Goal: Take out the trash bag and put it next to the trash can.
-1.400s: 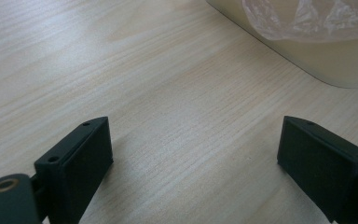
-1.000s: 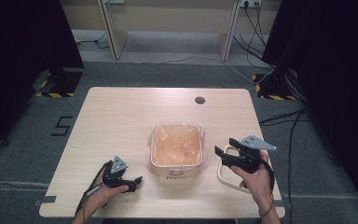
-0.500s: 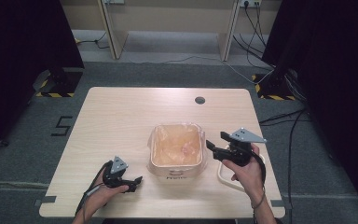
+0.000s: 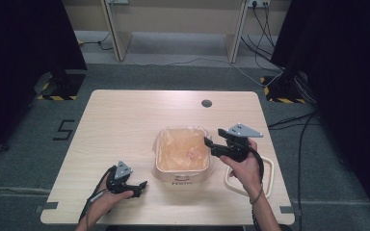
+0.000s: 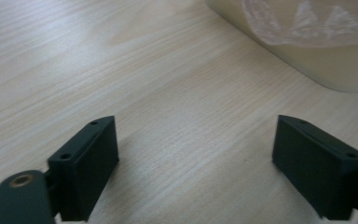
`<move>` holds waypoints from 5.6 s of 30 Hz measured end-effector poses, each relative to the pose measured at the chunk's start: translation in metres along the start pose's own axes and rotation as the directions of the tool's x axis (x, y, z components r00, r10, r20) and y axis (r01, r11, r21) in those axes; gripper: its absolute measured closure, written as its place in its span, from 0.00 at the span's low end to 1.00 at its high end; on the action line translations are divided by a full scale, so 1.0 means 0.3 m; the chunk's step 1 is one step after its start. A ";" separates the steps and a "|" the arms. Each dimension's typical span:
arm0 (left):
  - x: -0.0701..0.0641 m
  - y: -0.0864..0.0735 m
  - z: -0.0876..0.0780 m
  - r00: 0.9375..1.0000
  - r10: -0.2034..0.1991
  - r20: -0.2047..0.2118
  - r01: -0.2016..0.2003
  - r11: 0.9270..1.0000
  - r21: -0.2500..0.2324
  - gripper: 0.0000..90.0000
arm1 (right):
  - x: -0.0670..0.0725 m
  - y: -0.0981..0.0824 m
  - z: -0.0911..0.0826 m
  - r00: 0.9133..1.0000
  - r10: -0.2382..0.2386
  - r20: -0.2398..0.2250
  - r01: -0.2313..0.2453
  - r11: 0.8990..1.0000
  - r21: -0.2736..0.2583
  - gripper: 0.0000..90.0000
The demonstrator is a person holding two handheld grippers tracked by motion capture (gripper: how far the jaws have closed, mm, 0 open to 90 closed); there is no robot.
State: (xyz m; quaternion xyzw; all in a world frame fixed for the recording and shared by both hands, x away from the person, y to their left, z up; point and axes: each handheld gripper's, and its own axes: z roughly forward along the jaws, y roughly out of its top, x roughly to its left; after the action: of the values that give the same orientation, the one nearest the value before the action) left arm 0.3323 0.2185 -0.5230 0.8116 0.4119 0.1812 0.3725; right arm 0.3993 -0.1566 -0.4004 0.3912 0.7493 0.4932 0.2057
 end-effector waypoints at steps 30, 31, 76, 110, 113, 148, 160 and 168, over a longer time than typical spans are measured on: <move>-0.173 0.135 -0.119 0.980 0.151 0.129 -0.080 0.895 -0.438 0.37 | 0.013 0.015 0.114 0.997 -0.080 -0.008 0.080 0.997 0.018 0.82; -0.177 0.135 -0.119 0.980 0.154 0.128 -0.083 0.895 -0.438 0.37 | 0.013 0.015 0.114 0.997 -0.080 -0.008 0.080 0.997 0.018 0.82; -0.261 0.195 -0.202 0.959 0.277 0.056 -0.203 0.814 -0.544 0.55 | 0.080 0.129 0.026 0.991 -0.128 -0.022 0.124 0.981 -0.151 0.95; -0.251 0.290 -0.177 0.932 0.272 0.239 -0.139 0.879 -0.456 0.98 | 0.068 0.128 0.028 0.993 -0.116 -0.034 0.110 0.984 -0.141 0.94; -0.249 0.297 -0.188 0.930 0.269 0.250 -0.128 0.876 -0.464 0.99 | 0.069 0.130 0.027 0.993 -0.114 -0.035 0.108 0.983 -0.146 0.94; -0.150 0.441 -0.350 0.959 0.197 0.205 -0.054 0.833 -0.550 1.00 | 0.026 0.224 -0.084 0.993 0.020 -0.113 -0.050 0.964 -0.263 0.50; -0.062 0.445 -0.416 0.978 0.139 0.156 -0.020 0.806 -0.591 1.00 | -0.056 0.200 -0.145 0.980 0.149 -0.130 -0.180 0.942 -0.283 0.41; 0.005 0.443 -0.473 0.990 0.093 0.103 -0.009 0.783 -0.622 1.00 | -0.092 0.142 -0.151 0.980 0.164 -0.109 -0.186 0.952 -0.242 0.42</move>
State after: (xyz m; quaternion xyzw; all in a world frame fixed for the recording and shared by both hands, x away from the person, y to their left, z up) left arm 0.3188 0.2335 -0.3295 0.6652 0.2828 0.2640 0.6387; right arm 0.4009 -0.1958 -0.3448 0.4051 0.6515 0.6168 0.1760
